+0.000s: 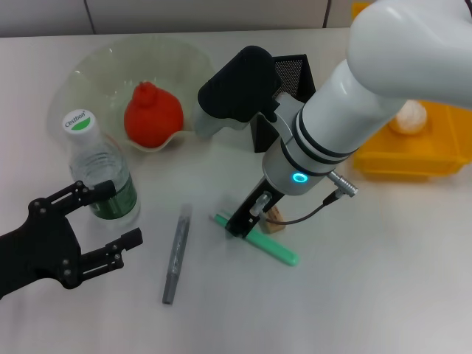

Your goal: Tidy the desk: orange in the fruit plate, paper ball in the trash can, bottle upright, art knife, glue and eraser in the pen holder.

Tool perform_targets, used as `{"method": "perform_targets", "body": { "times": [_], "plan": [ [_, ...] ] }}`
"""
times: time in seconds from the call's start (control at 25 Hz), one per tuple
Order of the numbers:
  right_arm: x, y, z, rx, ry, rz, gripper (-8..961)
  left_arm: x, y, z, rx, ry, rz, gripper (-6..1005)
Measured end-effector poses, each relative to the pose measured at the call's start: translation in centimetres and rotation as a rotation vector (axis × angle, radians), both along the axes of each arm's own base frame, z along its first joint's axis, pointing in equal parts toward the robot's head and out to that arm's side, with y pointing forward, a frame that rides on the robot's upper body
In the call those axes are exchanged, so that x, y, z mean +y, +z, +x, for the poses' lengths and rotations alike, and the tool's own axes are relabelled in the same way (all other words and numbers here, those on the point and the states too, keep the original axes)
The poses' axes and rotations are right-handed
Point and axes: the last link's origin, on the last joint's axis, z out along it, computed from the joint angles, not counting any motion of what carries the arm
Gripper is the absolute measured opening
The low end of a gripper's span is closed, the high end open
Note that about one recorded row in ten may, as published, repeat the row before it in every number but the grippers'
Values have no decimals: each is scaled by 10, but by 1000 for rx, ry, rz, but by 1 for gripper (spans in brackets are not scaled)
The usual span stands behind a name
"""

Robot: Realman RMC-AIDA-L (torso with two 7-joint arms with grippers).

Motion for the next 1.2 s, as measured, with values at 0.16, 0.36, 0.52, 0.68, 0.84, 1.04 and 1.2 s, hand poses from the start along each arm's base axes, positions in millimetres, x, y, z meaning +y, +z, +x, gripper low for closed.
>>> {"method": "perform_targets", "body": {
  "times": [0.16, 0.36, 0.52, 0.68, 0.84, 1.04, 1.2],
  "plan": [
    [-3, 1, -4, 10, 7, -9, 179, 0, 0, 0, 0, 0, 0, 787],
    [-5, 11, -11, 59, 10, -8, 180, -1, 0, 1, -4, -3, -3, 787],
    [7, 42, -15, 158, -7, 67, 180, -1, 1, 1, -11, -2, -10, 787],
    [16, 66, -14, 191, -4, 152, 180, -3, 2, 0, -14, -1, -12, 787],
    [25, 106, -16, 317, 34, 295, 183, -5, 3, 0, -15, 0, -14, 787],
    [32, 139, -8, 593, 148, 481, 192, -7, 3, -1, -19, 1, -16, 787],
    [39, 150, 14, 765, 175, 585, 199, -7, 3, -1, -19, 1, -16, 787]
  ]
}}
